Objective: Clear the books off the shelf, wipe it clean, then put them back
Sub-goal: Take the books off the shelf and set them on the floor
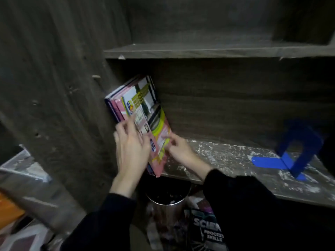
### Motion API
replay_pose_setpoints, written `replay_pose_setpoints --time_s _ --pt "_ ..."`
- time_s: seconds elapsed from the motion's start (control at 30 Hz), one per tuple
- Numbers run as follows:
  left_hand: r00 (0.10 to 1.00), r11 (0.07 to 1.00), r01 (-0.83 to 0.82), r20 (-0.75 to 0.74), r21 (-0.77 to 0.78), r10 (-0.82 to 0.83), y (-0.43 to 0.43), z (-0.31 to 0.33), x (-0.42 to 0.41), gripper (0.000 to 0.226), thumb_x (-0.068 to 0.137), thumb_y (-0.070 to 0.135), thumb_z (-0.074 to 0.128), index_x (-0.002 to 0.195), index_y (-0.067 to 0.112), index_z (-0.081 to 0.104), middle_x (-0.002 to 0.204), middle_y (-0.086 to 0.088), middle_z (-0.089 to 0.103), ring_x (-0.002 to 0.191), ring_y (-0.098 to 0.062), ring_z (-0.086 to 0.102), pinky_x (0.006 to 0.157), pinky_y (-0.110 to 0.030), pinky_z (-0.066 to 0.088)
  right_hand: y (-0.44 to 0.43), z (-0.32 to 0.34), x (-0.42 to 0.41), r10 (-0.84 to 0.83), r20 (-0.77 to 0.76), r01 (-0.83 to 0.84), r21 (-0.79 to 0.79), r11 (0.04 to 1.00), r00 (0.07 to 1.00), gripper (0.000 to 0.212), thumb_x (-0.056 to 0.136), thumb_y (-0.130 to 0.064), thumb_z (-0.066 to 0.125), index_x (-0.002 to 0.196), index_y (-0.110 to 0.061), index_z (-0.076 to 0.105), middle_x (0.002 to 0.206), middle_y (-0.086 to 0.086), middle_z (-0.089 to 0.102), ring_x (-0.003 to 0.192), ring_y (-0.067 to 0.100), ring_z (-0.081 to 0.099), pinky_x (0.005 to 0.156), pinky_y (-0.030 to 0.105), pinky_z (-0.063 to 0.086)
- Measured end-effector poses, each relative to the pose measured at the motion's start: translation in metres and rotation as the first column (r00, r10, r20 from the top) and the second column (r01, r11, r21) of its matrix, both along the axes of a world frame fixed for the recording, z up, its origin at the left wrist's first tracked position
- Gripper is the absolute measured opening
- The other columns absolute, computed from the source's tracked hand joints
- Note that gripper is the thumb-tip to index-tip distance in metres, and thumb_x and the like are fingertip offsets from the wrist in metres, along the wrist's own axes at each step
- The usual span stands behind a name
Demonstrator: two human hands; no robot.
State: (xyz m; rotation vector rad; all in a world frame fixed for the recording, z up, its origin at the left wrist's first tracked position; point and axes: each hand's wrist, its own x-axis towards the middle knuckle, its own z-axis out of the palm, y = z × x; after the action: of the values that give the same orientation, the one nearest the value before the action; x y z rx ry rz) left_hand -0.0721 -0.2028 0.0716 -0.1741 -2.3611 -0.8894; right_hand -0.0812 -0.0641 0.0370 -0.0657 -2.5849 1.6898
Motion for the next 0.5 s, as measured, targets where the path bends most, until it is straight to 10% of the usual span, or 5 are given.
replay_pose_setpoints --time_s 0.13,0.37,0.5 --pt "0.989 0.990 -0.115 0.084 -0.078 0.121 -0.014 0.049 -0.012 0.082 0.087 0.025 0.059 0.152 0.010 0.010 0.142 -0.020 0.024 0.123 -0.041 0.034 0.100 -0.043 0.032 -0.035 0.059 -0.017 0.092 -0.081 -0.092 0.004 0.996 0.992 0.066 0.085 0.001 0.047 0.144 -0.027 0.035 0.071 -0.006 0.050 0.057 0.009 0.047 0.054 0.020 0.039" --pt "0.982 0.977 -0.127 0.120 -0.172 0.149 -0.019 0.052 -0.018 0.074 0.087 0.025 0.057 0.148 0.009 0.019 0.142 -0.015 0.019 0.123 -0.035 0.034 0.085 -0.044 0.043 -0.055 0.070 -0.023 0.158 -0.002 -0.158 0.054 0.986 0.987 0.068 0.090 -0.011 0.044 0.151 -0.028 0.018 0.095 -0.001 0.053 0.067 0.008 0.047 0.054 0.020 0.035" --pt "0.985 0.973 -0.151 0.052 -0.177 0.163 -0.021 0.055 -0.022 0.061 0.081 0.013 0.056 0.138 0.006 0.035 0.136 -0.017 0.026 0.119 -0.036 0.032 0.085 -0.041 0.042 -0.054 0.069 -0.024 0.154 0.009 -0.154 0.060 0.986 0.988 0.073 0.087 -0.003 0.042 0.151 -0.028 0.018 0.075 -0.009 0.042 0.055 0.008 0.045 0.046 0.018 0.033"
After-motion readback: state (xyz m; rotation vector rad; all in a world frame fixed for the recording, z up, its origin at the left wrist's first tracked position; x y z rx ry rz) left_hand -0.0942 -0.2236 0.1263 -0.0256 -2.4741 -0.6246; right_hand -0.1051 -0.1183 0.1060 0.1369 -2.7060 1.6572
